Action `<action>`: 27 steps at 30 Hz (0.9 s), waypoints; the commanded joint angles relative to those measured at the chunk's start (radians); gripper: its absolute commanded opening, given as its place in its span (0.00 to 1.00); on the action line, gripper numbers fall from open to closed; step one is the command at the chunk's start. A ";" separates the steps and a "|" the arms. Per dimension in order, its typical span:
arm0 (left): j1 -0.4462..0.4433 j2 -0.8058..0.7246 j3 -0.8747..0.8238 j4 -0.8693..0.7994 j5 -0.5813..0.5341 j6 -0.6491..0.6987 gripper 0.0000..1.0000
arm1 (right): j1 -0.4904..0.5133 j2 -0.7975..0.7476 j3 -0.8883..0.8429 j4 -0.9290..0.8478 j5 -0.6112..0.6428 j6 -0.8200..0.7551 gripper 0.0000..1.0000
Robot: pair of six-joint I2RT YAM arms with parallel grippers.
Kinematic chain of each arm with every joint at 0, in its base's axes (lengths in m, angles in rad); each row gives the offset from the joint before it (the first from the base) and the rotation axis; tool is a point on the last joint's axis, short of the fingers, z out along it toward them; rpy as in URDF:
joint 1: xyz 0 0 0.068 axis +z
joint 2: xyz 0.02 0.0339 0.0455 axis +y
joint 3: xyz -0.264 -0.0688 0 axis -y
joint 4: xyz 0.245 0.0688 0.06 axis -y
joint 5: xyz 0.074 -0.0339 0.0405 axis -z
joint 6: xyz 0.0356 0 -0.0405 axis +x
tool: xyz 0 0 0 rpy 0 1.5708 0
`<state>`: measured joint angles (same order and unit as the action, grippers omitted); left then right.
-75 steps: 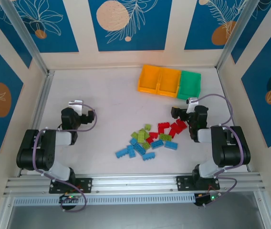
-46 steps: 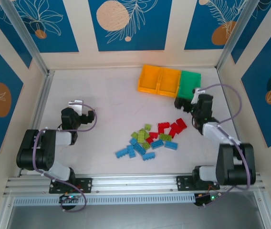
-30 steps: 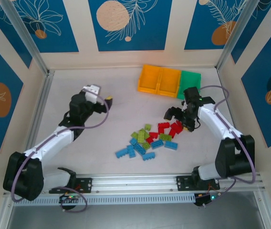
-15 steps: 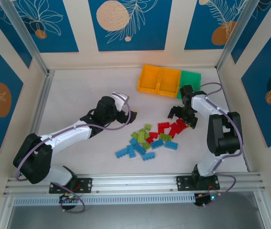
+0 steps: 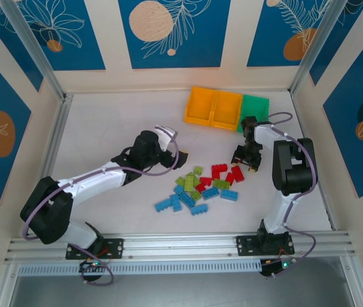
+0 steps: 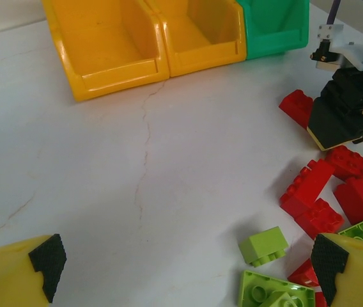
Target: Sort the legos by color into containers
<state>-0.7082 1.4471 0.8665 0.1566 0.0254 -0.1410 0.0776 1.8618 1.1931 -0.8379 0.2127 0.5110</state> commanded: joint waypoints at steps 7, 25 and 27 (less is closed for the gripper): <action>-0.022 0.022 0.022 0.029 -0.002 -0.031 1.00 | -0.042 0.004 0.086 0.047 -0.064 -0.113 0.97; -0.029 0.041 0.052 0.009 -0.038 -0.038 1.00 | 0.011 0.094 0.202 -0.034 0.024 -0.138 0.40; -0.029 0.039 0.060 0.005 -0.030 -0.039 1.00 | 0.009 0.021 0.202 -0.026 0.021 -0.120 0.34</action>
<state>-0.7246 1.4769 0.8860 0.1612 -0.0044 -0.1745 0.0818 1.9877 1.3998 -0.8307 0.2470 0.3717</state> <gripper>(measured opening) 0.998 0.358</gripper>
